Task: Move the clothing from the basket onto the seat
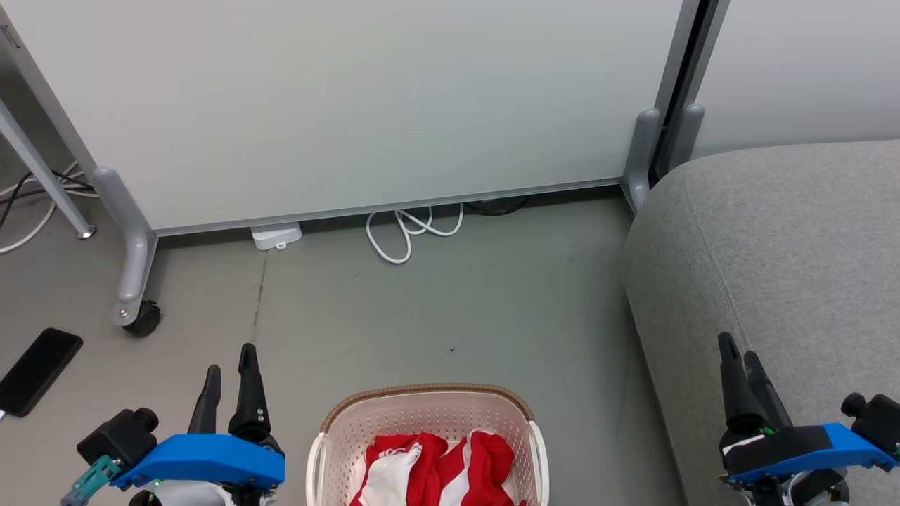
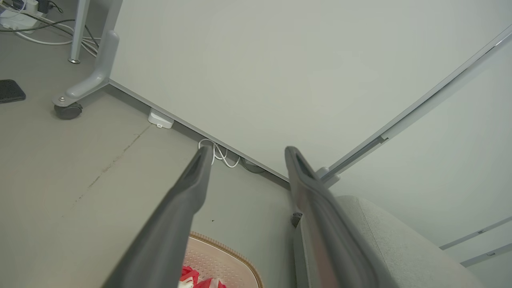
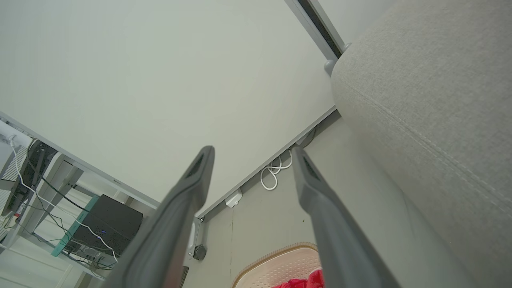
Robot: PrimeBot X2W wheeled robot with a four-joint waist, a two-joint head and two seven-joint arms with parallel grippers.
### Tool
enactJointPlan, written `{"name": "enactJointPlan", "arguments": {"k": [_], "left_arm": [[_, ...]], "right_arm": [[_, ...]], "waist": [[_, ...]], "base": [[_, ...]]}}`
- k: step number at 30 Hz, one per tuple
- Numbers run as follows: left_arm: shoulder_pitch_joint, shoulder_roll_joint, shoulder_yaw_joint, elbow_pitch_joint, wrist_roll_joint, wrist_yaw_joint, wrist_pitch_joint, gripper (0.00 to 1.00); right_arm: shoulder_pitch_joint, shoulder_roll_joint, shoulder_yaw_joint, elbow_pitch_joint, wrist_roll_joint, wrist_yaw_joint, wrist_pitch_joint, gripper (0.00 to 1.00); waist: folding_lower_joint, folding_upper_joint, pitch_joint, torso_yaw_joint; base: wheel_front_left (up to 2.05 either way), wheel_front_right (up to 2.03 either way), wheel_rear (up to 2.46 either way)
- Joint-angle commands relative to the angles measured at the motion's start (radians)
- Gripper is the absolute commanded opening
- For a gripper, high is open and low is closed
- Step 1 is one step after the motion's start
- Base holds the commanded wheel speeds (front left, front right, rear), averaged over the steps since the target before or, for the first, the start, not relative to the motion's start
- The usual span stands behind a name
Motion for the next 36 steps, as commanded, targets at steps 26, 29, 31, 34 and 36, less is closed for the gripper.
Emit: {"name": "enactJointPlan", "arguments": {"k": [26, 29, 31, 34, 36], "left_arm": [[-0.012, 0.031, -0.063, -0.012, 0.293, 0.022, -0.079, 1.0], [-0.011, 0.032, -0.066, -0.011, 0.321, 0.022, -0.087, 1.0], [-0.01, 0.032, -0.068, -0.011, 0.339, 0.022, -0.092, 1.0], [-0.01, 0.032, -0.072, -0.006, 0.364, 0.019, -0.099, 1.0], [-0.01, 0.031, -0.073, -0.001, 0.38, 0.019, -0.104, 1.0]], "right_arm": [[-0.031, -0.008, 0.007, 0.002, -0.331, 0.003, -0.066, 1.0], [-0.03, -0.008, 0.008, 0.005, -0.364, 0.003, -0.073, 1.0], [-0.029, -0.008, 0.01, 0.007, -0.385, 0.003, -0.078, 1.0], [-0.031, -0.008, 0.012, 0.01, -0.413, 0.003, -0.083, 1.0], [-0.032, -0.009, 0.012, 0.012, -0.434, 0.003, -0.088, 1.0]], "waist": [[-0.0001, 0.0, 0.001, 0.005], [-0.0001, 0.0, 0.0, 0.005], [-0.0001, 0.0, 0.0, 0.004], [-0.0001, 0.0, 0.0, 0.004], [-0.0001, 0.0, 0.0, 0.004]], "base": [[0.0, 0.0, 0.0], [0.0, 0.0, 0.0], [0.0, 0.0, 0.0], [0.0, 0.0, 0.0], [0.0, 0.0, 0.0]]}}
